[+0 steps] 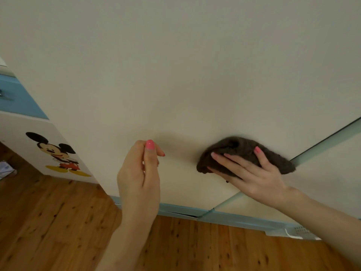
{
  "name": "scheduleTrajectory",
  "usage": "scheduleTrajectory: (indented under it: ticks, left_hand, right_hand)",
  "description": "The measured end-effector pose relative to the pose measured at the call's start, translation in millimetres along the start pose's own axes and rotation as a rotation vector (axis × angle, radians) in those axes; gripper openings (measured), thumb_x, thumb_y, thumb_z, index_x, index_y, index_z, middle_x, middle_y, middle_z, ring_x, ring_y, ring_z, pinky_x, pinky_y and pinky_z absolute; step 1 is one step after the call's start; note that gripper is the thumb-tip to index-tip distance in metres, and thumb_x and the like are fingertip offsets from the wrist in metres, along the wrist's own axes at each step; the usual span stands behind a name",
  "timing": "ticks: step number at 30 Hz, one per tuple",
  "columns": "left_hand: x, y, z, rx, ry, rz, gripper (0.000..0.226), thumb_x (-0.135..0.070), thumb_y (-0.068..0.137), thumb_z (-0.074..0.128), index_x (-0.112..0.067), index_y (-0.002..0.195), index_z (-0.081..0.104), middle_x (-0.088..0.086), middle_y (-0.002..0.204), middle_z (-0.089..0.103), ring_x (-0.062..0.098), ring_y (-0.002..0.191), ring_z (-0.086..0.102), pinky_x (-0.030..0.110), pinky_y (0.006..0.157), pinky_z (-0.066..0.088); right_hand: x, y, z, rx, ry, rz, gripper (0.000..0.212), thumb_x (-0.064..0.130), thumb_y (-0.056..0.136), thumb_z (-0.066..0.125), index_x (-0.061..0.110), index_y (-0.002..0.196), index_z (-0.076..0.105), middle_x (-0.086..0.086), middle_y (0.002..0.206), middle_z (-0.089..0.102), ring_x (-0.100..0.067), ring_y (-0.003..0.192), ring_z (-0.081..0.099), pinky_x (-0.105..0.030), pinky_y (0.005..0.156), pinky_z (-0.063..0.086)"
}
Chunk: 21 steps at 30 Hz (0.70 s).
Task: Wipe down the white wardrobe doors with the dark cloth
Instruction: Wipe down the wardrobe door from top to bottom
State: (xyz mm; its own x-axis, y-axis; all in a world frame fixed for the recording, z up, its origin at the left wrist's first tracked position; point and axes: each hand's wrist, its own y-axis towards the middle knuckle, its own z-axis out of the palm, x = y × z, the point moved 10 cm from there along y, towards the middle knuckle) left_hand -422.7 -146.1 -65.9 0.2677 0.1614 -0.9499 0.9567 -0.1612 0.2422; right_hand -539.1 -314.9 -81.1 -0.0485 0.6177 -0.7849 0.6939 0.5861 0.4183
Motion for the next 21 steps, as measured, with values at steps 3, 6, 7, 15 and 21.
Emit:
scheduleTrajectory:
  ticks: [3,6,7,15,21]
  left_hand:
    - [5,-4,11,0.011,0.029,0.028,0.032,-0.036,0.096,0.03,-0.027,0.075,0.052,-0.002,0.074,0.049,0.015,0.065,0.047,0.014,0.053,0.034]
    - [19,-7,13,0.016,0.041,0.047,0.032,-0.04,0.094,0.028,-0.029,0.075,0.052,-0.004,0.075,0.051,0.012,0.066,0.048,0.015,0.054,0.034]
    - [24,-8,12,0.014,0.043,0.05,0.032,-0.039,0.094,0.028,-0.029,0.075,0.052,-0.003,0.076,0.051,0.013,0.066,0.047,0.016,0.054,0.033]
    - [67,-19,2,0.008,0.066,0.074,0.033,-0.042,0.093,0.027,-0.03,0.075,0.052,0.0,0.081,0.054,0.015,0.07,0.051,0.02,0.054,0.036]
    - [97,-30,-1,0.013,0.067,0.037,0.032,-0.043,0.093,0.027,-0.033,0.076,0.052,0.0,0.083,0.055,0.015,0.07,0.051,0.026,0.054,0.036]
  right_hand:
    - [31,-11,20,-0.037,-0.014,0.018,0.046,0.023,0.093,0.055,0.023,0.137,0.047,-0.009,0.156,0.024,-0.023,0.143,0.024,-0.051,0.118,0.003]
    - [105,-40,61,0.128,-0.022,-0.283,0.042,0.014,0.09,0.048,0.025,0.13,0.056,-0.005,0.149,0.039,-0.018,0.132,0.042,-0.052,0.117,-0.001]
    - [127,-52,73,0.199,0.006,-0.404,0.043,0.018,0.085,0.055,0.026,0.126,0.06,0.0,0.143,0.048,-0.013,0.127,0.049,-0.053,0.117,0.001]
    - [215,-133,132,0.642,0.218,-0.681,0.063,0.039,0.048,0.089,0.024,0.107,0.072,0.002,0.134,0.056,-0.014,0.131,0.043,-0.044,0.107,0.022]
    - [184,-92,98,0.45,0.179,-0.403,0.042,0.019,0.086,0.059,0.015,0.129,0.059,-0.009,0.151,0.034,-0.024,0.142,0.027,-0.051,0.118,0.006]
